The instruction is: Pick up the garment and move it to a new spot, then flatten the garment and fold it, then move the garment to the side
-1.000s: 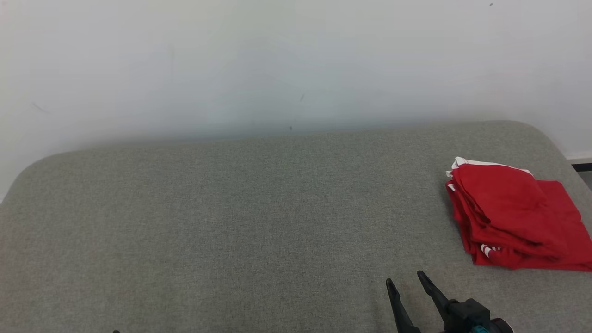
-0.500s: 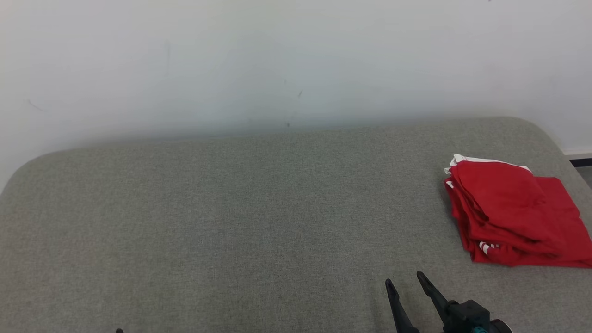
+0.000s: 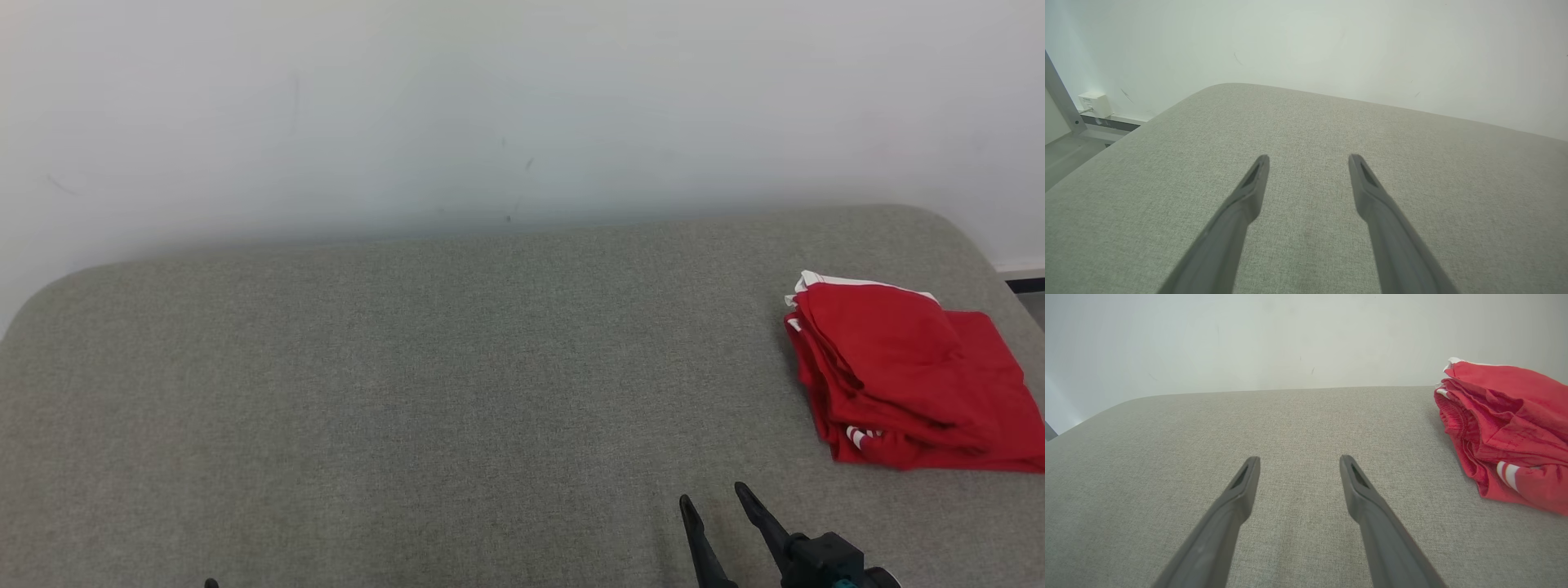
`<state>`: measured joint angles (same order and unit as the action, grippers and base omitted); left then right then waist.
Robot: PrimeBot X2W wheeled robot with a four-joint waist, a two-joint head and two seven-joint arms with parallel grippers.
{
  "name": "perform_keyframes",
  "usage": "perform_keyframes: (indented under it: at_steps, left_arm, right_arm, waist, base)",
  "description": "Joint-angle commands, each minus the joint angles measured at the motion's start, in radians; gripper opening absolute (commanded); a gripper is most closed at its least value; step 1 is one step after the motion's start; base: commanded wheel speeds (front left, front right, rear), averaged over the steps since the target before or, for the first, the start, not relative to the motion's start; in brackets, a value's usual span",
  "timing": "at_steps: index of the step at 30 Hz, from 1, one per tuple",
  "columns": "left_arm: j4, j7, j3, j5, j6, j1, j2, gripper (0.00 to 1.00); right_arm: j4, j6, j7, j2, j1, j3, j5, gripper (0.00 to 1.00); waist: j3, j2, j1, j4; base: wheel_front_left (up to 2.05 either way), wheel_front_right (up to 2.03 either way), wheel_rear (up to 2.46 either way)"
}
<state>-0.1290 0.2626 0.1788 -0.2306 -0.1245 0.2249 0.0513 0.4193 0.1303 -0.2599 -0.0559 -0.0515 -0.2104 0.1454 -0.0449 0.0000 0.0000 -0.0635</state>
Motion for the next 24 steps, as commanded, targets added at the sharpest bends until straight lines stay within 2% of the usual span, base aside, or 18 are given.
perform_keyframes:
  at_steps: [1,8,9,15,24]
  left_arm:
    - [0.004,0.003,0.002,-0.004,-0.004,-0.004,-0.001,1.00]
    - [0.006,0.003,0.003,-0.006,-0.004,-0.004,-0.001,1.00]
    - [0.005,0.003,0.004,-0.007,-0.003,-0.004,-0.001,0.00]
    - [-0.043,-0.012,-0.001,-0.024,0.000,-0.006,-0.009,0.00]
    - [-0.053,-0.058,-0.008,-0.193,-0.001,-0.049,-0.008,0.00]
  right_arm:
    - [0.001,0.000,-0.003,0.002,0.008,0.002,0.005,1.00]
    - [0.005,0.000,-0.004,0.004,0.006,0.005,0.003,1.00]
    - [0.005,0.000,-0.004,0.004,0.006,0.004,0.004,0.00]
    - [0.035,0.000,0.008,0.001,0.027,0.004,0.020,0.00]
    - [0.008,0.000,0.045,-0.007,0.016,0.033,0.210,0.00]
  waist:
    - [0.000,0.0000,0.0000,0.000]
    - [0.001,0.0000,0.0000,0.000]
    - [0.002,0.0000,0.0000,0.000]
    - [0.002,0.0000,0.0000,0.001]
    - [0.005,0.0000,0.0000,0.005]
  base:
    - [0.00,0.00,0.00]
    - [0.00,0.00,0.00]
    - [0.00,0.00,0.00]
    - [0.00,0.00,0.00]
    - [0.00,0.00,0.00]
